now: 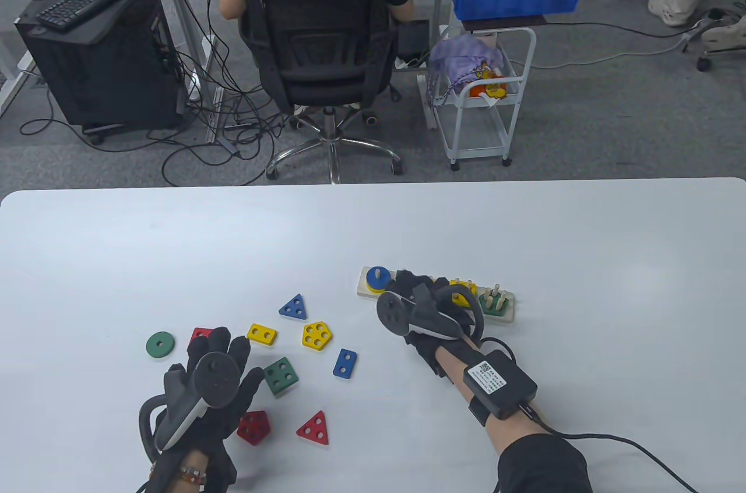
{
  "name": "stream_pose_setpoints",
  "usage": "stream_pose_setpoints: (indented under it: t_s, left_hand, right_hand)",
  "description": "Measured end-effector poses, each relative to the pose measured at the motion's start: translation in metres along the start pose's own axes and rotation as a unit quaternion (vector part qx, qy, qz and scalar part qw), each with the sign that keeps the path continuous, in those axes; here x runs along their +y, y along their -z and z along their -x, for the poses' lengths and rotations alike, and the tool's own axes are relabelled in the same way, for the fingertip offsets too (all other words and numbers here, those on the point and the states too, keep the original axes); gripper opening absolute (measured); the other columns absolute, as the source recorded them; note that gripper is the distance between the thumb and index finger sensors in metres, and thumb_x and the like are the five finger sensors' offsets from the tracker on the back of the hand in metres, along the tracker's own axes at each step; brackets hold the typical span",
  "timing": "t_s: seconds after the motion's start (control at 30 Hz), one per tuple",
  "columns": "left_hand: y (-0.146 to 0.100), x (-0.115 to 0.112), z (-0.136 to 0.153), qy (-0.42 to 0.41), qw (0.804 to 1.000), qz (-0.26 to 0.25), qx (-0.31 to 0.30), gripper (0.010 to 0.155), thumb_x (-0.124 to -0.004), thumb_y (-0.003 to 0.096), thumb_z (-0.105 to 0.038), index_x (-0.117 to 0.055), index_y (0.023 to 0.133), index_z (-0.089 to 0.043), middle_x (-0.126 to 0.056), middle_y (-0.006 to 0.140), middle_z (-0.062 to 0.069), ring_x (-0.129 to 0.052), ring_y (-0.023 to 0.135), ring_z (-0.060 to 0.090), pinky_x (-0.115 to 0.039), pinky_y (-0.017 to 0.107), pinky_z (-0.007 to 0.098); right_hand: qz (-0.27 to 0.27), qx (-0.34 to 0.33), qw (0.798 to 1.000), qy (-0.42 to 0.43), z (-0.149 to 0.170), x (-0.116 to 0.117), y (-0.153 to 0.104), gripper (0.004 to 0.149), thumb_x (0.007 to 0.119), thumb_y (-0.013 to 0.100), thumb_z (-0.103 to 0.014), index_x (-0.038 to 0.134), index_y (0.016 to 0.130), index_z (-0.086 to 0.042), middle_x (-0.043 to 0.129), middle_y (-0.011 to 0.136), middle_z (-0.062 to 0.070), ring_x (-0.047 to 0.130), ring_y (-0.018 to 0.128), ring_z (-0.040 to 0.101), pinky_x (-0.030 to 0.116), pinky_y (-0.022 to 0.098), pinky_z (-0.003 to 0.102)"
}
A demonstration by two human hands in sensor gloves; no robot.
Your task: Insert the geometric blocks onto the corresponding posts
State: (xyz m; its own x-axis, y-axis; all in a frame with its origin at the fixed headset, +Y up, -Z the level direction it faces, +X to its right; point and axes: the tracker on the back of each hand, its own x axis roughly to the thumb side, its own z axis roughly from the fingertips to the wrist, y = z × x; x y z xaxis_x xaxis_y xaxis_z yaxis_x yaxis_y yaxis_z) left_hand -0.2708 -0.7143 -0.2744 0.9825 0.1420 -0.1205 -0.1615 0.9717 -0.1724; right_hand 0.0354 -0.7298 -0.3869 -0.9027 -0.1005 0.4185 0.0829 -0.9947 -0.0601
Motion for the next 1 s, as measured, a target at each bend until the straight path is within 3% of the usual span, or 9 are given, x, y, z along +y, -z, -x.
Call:
stream_pose_setpoints:
  t_s: [0.17,0.5,0.6,0.73,1.0]
  left_hand:
    - [0.0,0.0,0.0,-0.001,1.0,-0.001,-0.002,0.071,-0.051,0.05,-0.068,-0.043,0.116,-0.042,-0.025,0.129,-0.01,-0.026,0.123,0.026,-0.032,0.084,0.063]
    - [-0.001,0.0,-0.001,-0.001,1.0,-0.003,-0.005,0.071,-0.051,0.05,-0.068,-0.043,0.116,-0.042,-0.025,0.129,-0.01,-0.026,0.123,0.026,-0.032,0.084,0.063]
    - [-0.001,-0.001,-0.001,0.0,1.0,-0.003,-0.005,0.071,-0.051,0.05,-0.068,-0.043,0.116,-0.042,-0.025,0.13,-0.01,-0.026,0.123,0.026,-0.032,0.084,0.063]
    - [-0.001,-0.001,-0.001,0.001,1.0,-0.003,-0.004,0.071,-0.051,0.0499,-0.068,-0.043,0.116,-0.042,-0.025,0.129,-0.01,-0.026,0.123,0.026,-0.032,0.084,0.063]
    - [-0.001,-0.001,-0.001,0.002,1.0,-0.002,-0.004,0.071,-0.051,0.05,-0.068,-0.043,0.116,-0.042,-0.025,0.13,-0.01,-0.026,0.123,0.026,-0.032,0.084,0.063]
  right_hand:
    - [0.009,-0.052,0.999,-0.005,-0.031,-0.003,-0.011,0.062,0.086,0.044,-0.038,0.065,0.099,-0.018,0.065,0.106,0.014,0.076,0.091,0.041,0.064,0.062,0.067]
    - [-0.063,-0.1,0.992,0.038,-0.079,0.015,-0.014,0.066,0.082,0.045,-0.045,0.063,0.101,-0.016,0.073,0.102,0.016,0.084,0.086,0.041,0.068,0.059,0.067]
    - [-0.064,-0.091,0.993,0.028,-0.085,0.019,-0.011,0.066,0.083,0.044,-0.047,0.066,0.1,-0.016,0.078,0.099,0.014,0.086,0.083,0.041,0.069,0.058,0.066]
    - [-0.036,-0.085,0.996,0.018,-0.091,0.019,-0.01,0.059,0.088,0.042,-0.041,0.072,0.095,-0.018,0.085,0.092,0.012,0.092,0.078,0.038,0.072,0.056,0.065]
    - [-0.002,-0.111,0.993,0.041,-0.078,0.018,-0.014,0.06,0.088,0.042,-0.037,0.07,0.096,-0.017,0.083,0.094,0.012,0.092,0.078,0.037,0.072,0.056,0.064]
